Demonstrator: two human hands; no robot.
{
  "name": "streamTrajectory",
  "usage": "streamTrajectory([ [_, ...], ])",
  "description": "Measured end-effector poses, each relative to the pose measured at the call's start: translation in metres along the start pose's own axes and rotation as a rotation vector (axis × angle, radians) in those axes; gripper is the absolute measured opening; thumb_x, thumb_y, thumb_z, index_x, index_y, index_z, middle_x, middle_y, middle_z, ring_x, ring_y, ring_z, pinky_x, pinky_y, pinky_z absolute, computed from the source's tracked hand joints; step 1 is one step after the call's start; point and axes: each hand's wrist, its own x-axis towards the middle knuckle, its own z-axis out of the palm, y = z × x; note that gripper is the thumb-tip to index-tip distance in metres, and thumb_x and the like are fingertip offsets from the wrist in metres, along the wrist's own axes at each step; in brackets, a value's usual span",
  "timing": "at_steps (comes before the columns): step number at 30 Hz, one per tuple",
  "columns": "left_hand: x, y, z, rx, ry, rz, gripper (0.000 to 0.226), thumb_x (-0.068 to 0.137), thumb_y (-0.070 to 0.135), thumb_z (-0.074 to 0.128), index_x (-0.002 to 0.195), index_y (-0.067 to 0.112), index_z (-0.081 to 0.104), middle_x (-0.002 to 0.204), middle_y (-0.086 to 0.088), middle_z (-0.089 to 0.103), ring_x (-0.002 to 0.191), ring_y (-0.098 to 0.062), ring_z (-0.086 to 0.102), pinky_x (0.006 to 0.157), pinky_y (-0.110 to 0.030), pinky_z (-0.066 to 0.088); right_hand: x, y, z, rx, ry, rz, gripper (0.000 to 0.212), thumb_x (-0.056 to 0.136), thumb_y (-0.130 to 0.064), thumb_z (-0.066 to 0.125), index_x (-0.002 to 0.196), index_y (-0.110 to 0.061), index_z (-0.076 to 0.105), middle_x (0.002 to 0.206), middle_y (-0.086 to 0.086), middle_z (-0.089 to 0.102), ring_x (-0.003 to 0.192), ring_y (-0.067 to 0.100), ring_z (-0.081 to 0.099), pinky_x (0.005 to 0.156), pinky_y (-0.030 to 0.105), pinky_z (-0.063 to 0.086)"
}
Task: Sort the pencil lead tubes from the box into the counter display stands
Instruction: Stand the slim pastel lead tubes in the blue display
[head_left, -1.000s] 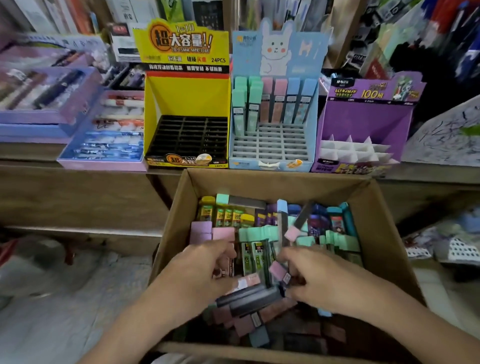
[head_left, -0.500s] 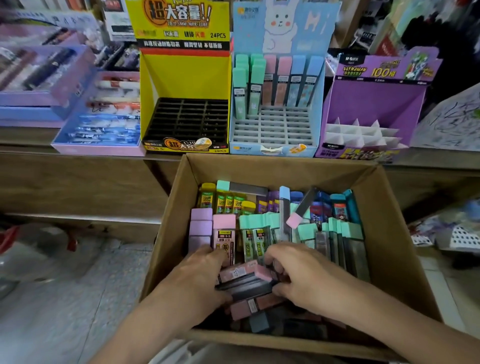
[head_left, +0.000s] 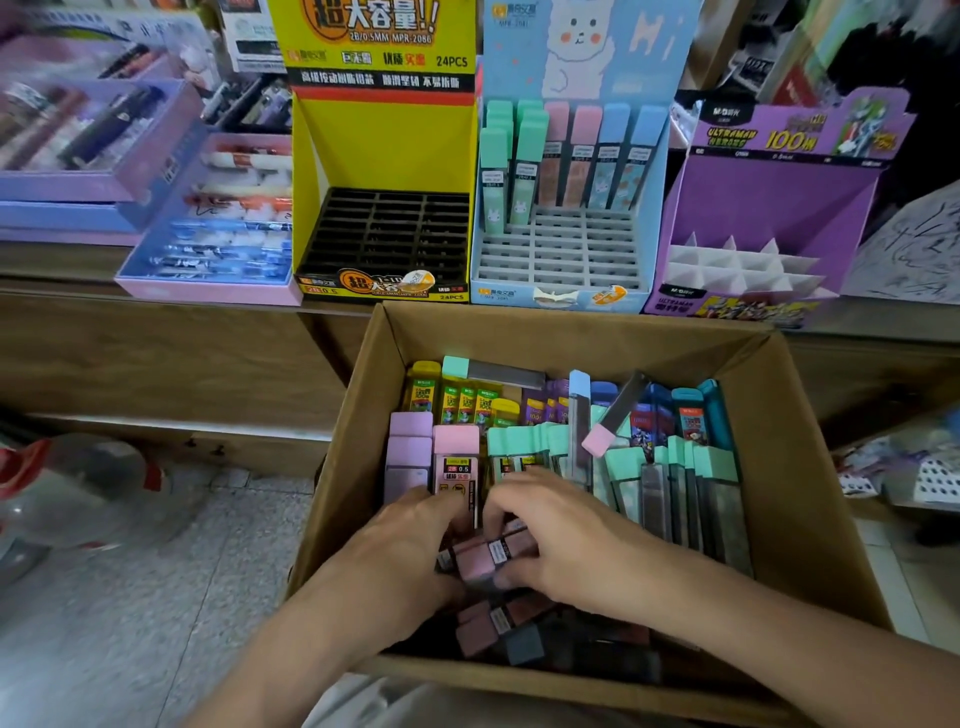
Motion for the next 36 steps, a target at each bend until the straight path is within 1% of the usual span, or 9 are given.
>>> streamTrajectory([
  [4,0.0,-0.001,-0.001,-0.061,-0.036,-0.004,0.036,0.08,0.03,0.079,0.106,0.037,0.054,0.113,0.014,0.059,0.104,-0.007,0.059,0.09,-0.029,0.052,0.0,0.002,0.003,0.029,-0.031,0.059,0.043,0.077,-0.035,0.087,0.097,-0.039,0.048,0.102,-0.02,0.05,0.094,-0.002,0.049,0.073,0.027,0.045],
  [7,0.001,-0.002,0.0,-0.083,-0.059,-0.029,0.04,0.08,0.037,0.079,0.113,0.038,0.056,0.116,0.016,0.059,0.106,-0.006,0.06,0.092,-0.029,0.052,0.0,0.001,0.003,0.071,-0.064,0.089,0.058,0.077,-0.034,0.087,0.114,-0.044,0.044,0.113,-0.02,0.051,0.101,0.001,0.053,0.081,0.03,0.051],
  [12,0.003,-0.006,0.004,-0.023,-0.076,-0.041,0.033,0.083,0.043,0.075,0.111,0.035,0.059,0.113,0.012,0.057,0.108,-0.009,0.058,0.094,-0.034,0.052,0.0,0.002,0.0,-0.055,-0.135,0.026,0.026,0.088,-0.037,0.078,0.102,-0.027,0.058,0.102,-0.012,0.046,0.103,0.011,0.043,0.087,0.035,0.044],
  [18,0.004,-0.009,0.006,-0.062,-0.017,-0.011,0.013,0.09,0.041,0.068,0.092,0.04,0.055,0.105,0.017,0.06,0.102,-0.005,0.06,0.091,-0.031,0.051,-0.004,0.004,-0.002,-0.009,-0.148,0.034,0.02,0.098,-0.042,0.063,0.103,-0.023,0.06,0.101,-0.009,0.045,0.099,0.011,0.044,0.089,0.038,0.046],
  [23,0.003,-0.012,-0.003,-0.303,0.133,-0.026,0.016,0.085,0.044,0.074,0.094,0.045,0.061,0.091,0.032,0.067,0.083,0.009,0.064,0.068,-0.022,0.048,-0.01,0.006,-0.017,0.178,-0.025,0.091,0.016,0.098,-0.046,0.063,0.093,-0.033,0.055,0.087,-0.011,0.054,0.076,0.003,0.053,0.066,0.028,0.041],
  [25,0.004,-0.009,-0.007,-0.524,0.196,-0.006,0.022,0.082,0.037,0.082,0.095,0.042,0.065,0.09,0.024,0.073,0.08,0.004,0.07,0.067,-0.021,0.051,-0.012,0.007,-0.025,0.334,0.031,0.097,0.018,0.097,-0.044,0.065,0.094,-0.027,0.059,0.074,-0.013,0.055,0.062,0.001,0.05,0.061,0.026,0.036],
  [29,0.007,0.0,-0.017,-0.898,0.307,0.026,0.026,0.076,0.027,0.09,0.096,0.027,0.073,0.082,0.0,0.078,0.064,-0.01,0.068,0.059,-0.022,0.054,-0.014,0.006,-0.038,0.628,0.09,0.086,0.019,0.1,-0.042,0.061,0.103,-0.025,0.069,0.087,0.009,0.065,0.078,0.02,0.062,0.073,0.033,0.048],
  [32,0.01,0.007,-0.021,-1.125,0.273,0.081,0.024,0.073,0.027,0.086,0.094,0.018,0.078,0.08,-0.007,0.076,0.065,-0.011,0.066,0.058,-0.02,0.053,-0.015,-0.002,-0.041,0.834,0.123,0.069,0.015,0.1,-0.036,0.062,0.101,-0.026,0.073,0.083,-0.001,0.065,0.077,0.012,0.063,0.066,0.025,0.051],
  [36,0.015,0.023,-0.018,-1.277,0.268,0.078,0.027,0.083,0.036,0.079,0.1,0.015,0.08,0.093,-0.022,0.074,0.082,-0.028,0.062,0.08,-0.041,0.052,-0.011,-0.019,-0.039,1.004,0.201,0.063,0.018,0.094,-0.036,0.065,0.103,-0.026,0.077,0.08,-0.006,0.068,0.073,0.013,0.064,0.063,0.022,0.05],
])
